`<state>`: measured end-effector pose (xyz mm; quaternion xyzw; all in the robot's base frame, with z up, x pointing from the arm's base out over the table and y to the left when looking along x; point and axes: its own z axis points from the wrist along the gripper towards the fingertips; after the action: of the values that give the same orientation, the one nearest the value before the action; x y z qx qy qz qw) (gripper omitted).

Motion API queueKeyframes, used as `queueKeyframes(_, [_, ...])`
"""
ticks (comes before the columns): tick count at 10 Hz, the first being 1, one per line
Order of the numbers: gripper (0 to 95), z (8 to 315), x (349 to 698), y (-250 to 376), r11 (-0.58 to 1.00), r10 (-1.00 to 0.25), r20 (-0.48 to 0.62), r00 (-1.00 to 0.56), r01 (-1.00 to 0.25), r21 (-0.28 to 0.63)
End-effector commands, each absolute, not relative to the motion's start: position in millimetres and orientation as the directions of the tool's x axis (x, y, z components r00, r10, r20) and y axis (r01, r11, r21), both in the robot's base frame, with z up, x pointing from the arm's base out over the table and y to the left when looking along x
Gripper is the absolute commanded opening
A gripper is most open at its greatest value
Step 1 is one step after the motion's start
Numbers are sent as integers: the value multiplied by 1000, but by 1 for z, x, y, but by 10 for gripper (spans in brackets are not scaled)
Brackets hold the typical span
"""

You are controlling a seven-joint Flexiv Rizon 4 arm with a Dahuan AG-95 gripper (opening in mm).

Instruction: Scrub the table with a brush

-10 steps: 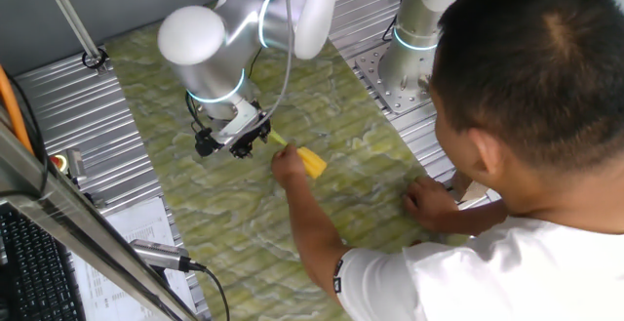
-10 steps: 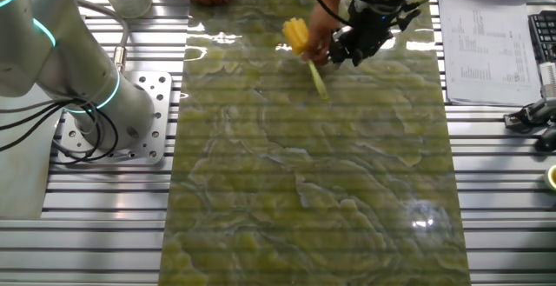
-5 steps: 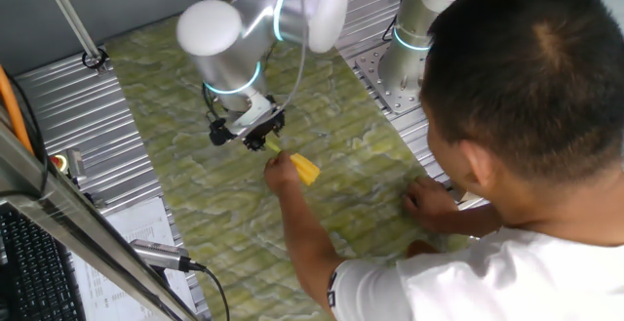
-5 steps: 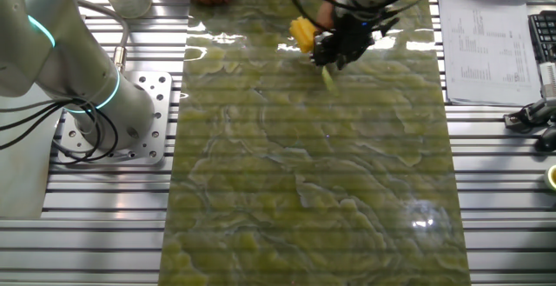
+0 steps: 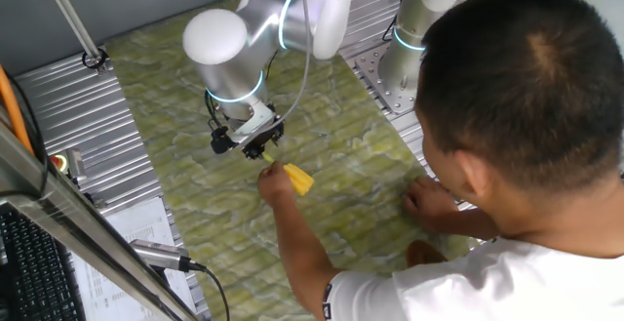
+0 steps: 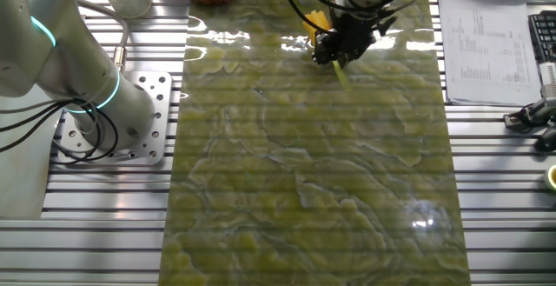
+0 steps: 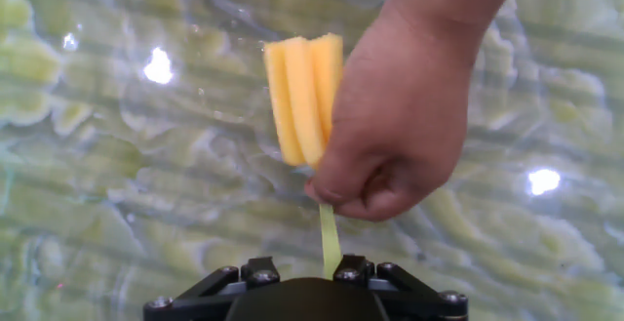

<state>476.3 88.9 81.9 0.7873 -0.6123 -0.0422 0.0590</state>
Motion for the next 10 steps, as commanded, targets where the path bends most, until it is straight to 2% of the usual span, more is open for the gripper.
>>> queueKeyframes(1, [380,83,480,89,-242,-969,10,246,-961,132])
queueKeyframes(3, [380,79,485,90,-247,-968,11,251,-959,135])
queueKeyframes(6, [380,75,474,89,-245,-969,3,248,-957,156])
queueKeyframes(10, [380,87,479,91,-236,-970,16,242,-957,170])
